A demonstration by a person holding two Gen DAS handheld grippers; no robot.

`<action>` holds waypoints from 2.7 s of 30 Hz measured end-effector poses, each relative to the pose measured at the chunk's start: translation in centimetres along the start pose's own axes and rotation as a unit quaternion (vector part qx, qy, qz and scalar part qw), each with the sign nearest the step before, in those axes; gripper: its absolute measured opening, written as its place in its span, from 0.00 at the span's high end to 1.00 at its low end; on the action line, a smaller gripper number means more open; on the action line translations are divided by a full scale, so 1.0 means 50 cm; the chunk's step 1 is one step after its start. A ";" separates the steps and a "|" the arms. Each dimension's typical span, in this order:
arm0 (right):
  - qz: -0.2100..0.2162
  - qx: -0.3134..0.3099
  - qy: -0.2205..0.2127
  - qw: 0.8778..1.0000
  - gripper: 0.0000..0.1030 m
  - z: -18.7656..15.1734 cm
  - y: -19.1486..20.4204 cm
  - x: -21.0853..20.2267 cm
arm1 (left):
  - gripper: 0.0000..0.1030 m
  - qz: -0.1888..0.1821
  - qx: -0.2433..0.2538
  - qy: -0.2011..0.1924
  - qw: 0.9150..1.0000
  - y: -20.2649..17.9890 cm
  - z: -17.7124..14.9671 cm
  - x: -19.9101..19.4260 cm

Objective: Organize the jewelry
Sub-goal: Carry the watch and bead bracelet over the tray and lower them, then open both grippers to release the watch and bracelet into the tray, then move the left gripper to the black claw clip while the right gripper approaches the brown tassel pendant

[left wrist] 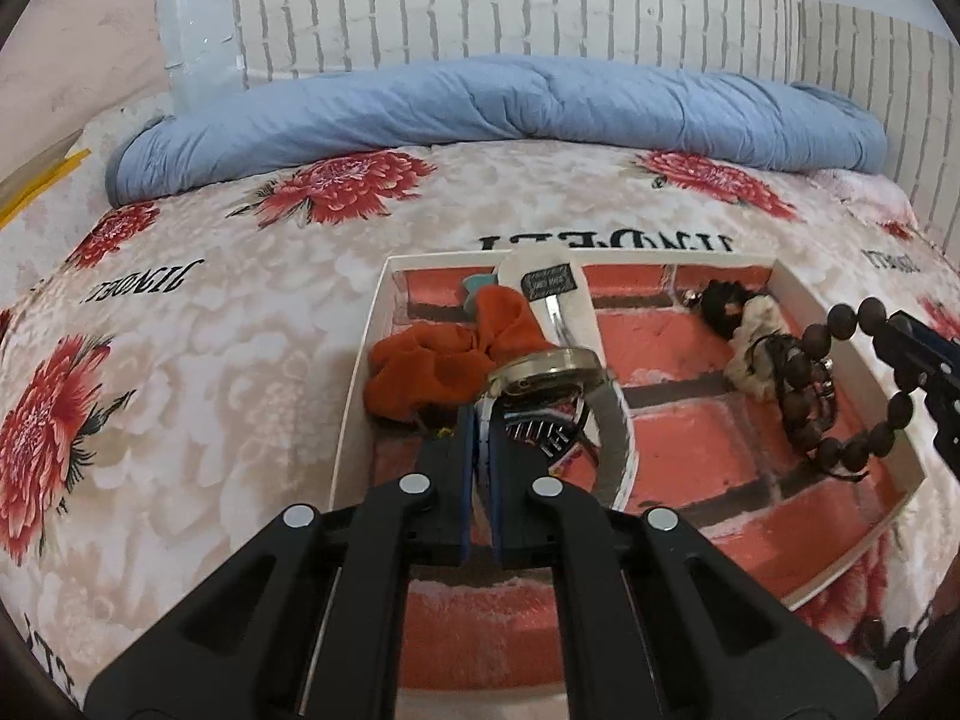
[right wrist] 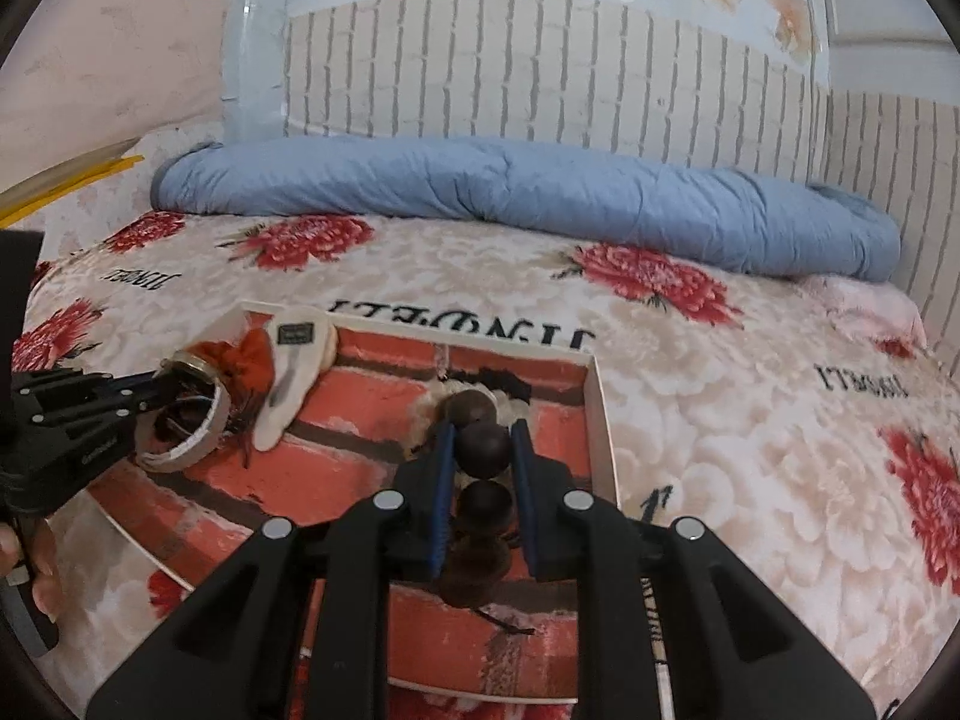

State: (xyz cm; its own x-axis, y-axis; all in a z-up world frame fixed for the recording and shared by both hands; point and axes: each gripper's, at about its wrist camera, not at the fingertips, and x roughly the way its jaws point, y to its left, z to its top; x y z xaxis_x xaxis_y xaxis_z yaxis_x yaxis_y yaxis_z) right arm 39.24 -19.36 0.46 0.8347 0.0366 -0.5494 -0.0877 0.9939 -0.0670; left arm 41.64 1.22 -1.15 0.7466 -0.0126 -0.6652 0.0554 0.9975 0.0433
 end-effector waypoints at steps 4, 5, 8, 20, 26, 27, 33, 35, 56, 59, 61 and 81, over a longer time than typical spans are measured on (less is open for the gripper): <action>-0.018 0.002 0.015 1.000 0.81 -0.007 -0.010 0.020 | 0.97 0.011 0.009 0.006 1.000 -0.005 -0.010 0.023; -0.020 0.003 0.021 1.000 0.81 -0.009 -0.012 0.025 | 0.97 0.014 0.012 0.004 1.000 -0.006 -0.011 0.023; -0.023 -0.003 0.043 0.999 0.81 -0.018 -0.010 0.046 | 0.97 0.008 0.006 0.004 1.000 -0.002 -0.011 0.022; -0.036 -0.008 0.092 0.995 0.81 -0.042 -0.012 0.091 | 0.94 0.012 0.005 0.000 1.000 -0.006 -0.016 0.020; -0.036 0.006 0.106 0.994 0.81 -0.048 -0.018 0.101 | 0.94 0.008 0.001 0.000 1.000 -0.005 -0.015 0.020; -0.034 0.012 0.108 0.994 0.81 -0.048 -0.020 0.103 | 0.94 0.006 -0.002 0.000 1.000 -0.003 -0.015 0.019; -0.034 0.018 0.111 0.993 0.81 -0.048 -0.022 0.108 | 0.93 0.001 -0.007 0.001 1.000 -0.001 -0.015 0.018; -0.033 0.018 0.110 0.993 0.81 -0.048 -0.022 0.108 | 0.91 -0.002 -0.007 0.000 1.000 -0.001 -0.015 0.017; -0.048 0.016 0.015 0.999 0.12 -0.011 -0.038 -0.002 | 0.05 -0.006 -0.001 -0.061 0.998 -0.012 -0.008 -0.080; -0.040 0.026 0.014 0.999 0.08 -0.014 -0.049 -0.012 | 0.05 -0.010 -0.005 -0.057 0.998 -0.009 -0.012 -0.086; -0.034 0.038 0.011 0.999 0.06 -0.018 -0.059 -0.021 | 0.05 -0.011 -0.006 -0.053 0.998 -0.006 -0.019 -0.088; -0.055 0.094 0.035 0.993 0.04 -0.113 -0.124 -0.189 | 0.05 0.037 -0.019 -0.041 0.998 -0.003 -0.134 -0.219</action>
State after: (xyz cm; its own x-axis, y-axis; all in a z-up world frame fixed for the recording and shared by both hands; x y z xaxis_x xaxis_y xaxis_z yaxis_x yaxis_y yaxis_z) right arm 28.82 -26.46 1.35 0.7938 -0.0732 -0.6037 0.1096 0.9937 0.0236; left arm 29.00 1.65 1.13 0.7995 0.0578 -0.5979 -0.0262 0.9978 0.0614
